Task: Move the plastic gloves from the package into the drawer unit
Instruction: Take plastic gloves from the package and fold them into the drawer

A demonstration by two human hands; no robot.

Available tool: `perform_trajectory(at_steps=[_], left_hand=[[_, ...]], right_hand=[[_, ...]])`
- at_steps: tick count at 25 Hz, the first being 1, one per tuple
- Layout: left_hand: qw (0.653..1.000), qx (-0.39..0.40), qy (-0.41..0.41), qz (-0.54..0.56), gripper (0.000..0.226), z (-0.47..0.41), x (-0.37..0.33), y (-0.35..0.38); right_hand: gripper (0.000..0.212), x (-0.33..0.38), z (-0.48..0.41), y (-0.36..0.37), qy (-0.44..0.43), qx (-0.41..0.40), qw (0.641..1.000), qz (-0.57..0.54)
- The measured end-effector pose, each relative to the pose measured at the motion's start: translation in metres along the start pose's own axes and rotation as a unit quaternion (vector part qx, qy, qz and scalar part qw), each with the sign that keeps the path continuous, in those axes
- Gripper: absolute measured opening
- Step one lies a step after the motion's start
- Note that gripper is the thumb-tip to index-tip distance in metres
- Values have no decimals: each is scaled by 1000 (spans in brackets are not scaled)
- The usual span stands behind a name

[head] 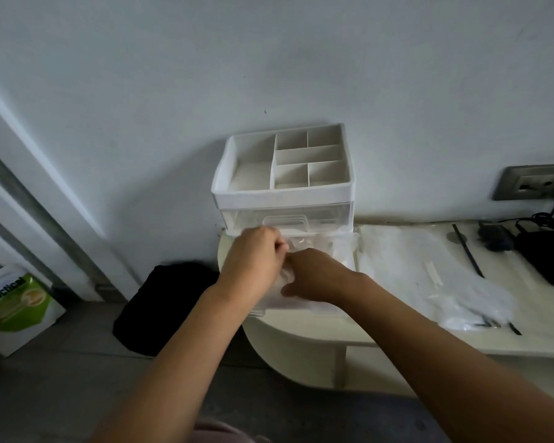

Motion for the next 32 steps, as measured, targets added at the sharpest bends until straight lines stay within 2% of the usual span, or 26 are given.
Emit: perform_trajectory(at_steps=[2, 5, 8, 9, 12, 14, 16, 18, 20, 23, 26, 29, 32], left_hand=[[989, 136, -9, -49, 16, -3, 11, 40], [961, 260, -29, -93, 37, -5, 33, 75], [954, 277, -70, -89, 59, -11, 45, 87], [953, 278, -81, -86, 67, -13, 47, 89], [953, 274, -123, -51, 88, -14, 49, 87], [956, 259, -135, -20, 97, -14, 47, 79], [958, 249, -140, -6, 103, -14, 47, 73], [957, 254, -141, -20, 102, -15, 48, 72], [952, 270, -140, -45, 96, -15, 47, 72], [944, 286, -152, -60, 94, -13, 45, 71], [950, 269, -156, -39, 86, -7, 44, 61], [974, 173, -129, -68, 58, 0, 31, 37], [996, 34, -75, -21, 18, 3, -7, 13]], right_hand=[[24, 1, -4, 4, -5, 1, 1000, 10], [27, -2, -6, 7, 10, 13, 1000, 19], [50, -16, 2, 0, 99, -7, 990, -102], [57, -23, 4, -4, 136, -36, 975, -170], [67, -36, 6, -9, 215, -112, 902, -358], [69, -38, 7, -10, 233, -137, 868, -416], [71, -37, 6, -10, 240, -141, 862, -423], [73, -36, 5, -11, 246, -118, 883, -382], [64, -31, 8, -15, 231, -72, 907, -345], [41, -17, 30, -38, 147, 6, 945, -292], [31, -18, 59, -72, 79, 34, 952, -294], [23, -48, 83, -100, 69, 13, 937, -342], [17, -101, 105, -115, 121, -11, 949, -292]])
Point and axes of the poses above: each hand's wrist, its own z-axis away from the middle knuckle, its own y-axis out of the palm, x = y × z, the point moved 6 cm from there along -z, towards the middle knuckle, and after that the axes turned 7 degrees about -z, right-handed, at the moved point
